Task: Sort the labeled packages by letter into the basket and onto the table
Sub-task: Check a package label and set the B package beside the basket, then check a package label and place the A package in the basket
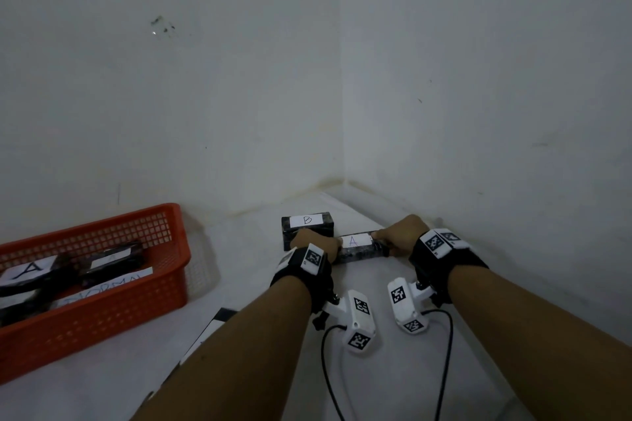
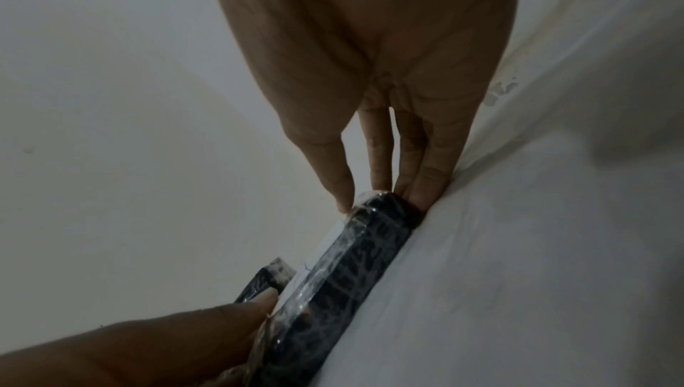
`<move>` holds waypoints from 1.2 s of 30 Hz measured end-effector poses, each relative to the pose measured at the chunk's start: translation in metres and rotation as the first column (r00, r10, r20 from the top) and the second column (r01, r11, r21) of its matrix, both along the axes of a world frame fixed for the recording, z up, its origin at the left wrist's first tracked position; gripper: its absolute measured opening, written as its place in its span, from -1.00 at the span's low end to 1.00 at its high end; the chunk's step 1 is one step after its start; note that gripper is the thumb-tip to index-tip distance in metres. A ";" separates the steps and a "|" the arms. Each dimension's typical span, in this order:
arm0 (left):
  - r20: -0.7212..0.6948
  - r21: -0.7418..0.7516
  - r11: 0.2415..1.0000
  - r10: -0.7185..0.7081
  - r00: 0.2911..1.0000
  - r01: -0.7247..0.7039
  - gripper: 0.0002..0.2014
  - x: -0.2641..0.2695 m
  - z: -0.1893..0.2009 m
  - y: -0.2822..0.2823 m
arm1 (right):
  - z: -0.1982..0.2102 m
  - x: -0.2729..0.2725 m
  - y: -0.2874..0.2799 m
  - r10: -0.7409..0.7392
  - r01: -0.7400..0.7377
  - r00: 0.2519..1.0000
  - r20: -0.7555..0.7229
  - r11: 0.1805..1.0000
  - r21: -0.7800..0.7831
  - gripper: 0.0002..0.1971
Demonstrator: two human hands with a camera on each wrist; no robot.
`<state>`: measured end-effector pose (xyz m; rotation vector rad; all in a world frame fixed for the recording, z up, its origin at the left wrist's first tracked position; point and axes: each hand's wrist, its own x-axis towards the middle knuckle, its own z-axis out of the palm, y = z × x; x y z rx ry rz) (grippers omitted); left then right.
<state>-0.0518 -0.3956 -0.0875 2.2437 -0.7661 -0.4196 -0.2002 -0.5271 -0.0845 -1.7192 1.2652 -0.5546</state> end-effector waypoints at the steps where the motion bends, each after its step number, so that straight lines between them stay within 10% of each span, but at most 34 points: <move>1: 0.010 0.012 1.000 -0.013 1.000 0.012 -0.50 0.000 0.001 0.001 | 0.001 0.000 0.002 0.004 -0.004 1.000 -0.005 1.000 0.002 -0.63; 11: -0.054 0.009 0.994 -0.106 0.993 0.106 -0.88 0.012 0.014 0.015 | 0.014 -0.007 0.009 0.070 -0.070 0.997 0.011 0.997 0.012 -0.71; 22: -0.001 -0.108 0.992 -0.067 0.998 0.066 -0.77 0.057 0.085 0.124 | 0.069 0.009 0.077 0.168 -0.135 0.982 0.085 0.944 -0.300 -0.94; 36: 0.332 0.185 0.968 -0.225 0.916 0.171 -0.72 0.070 0.123 0.341 | 0.095 0.081 0.291 0.651 -0.605 0.759 -0.025 0.691 -0.396 -0.47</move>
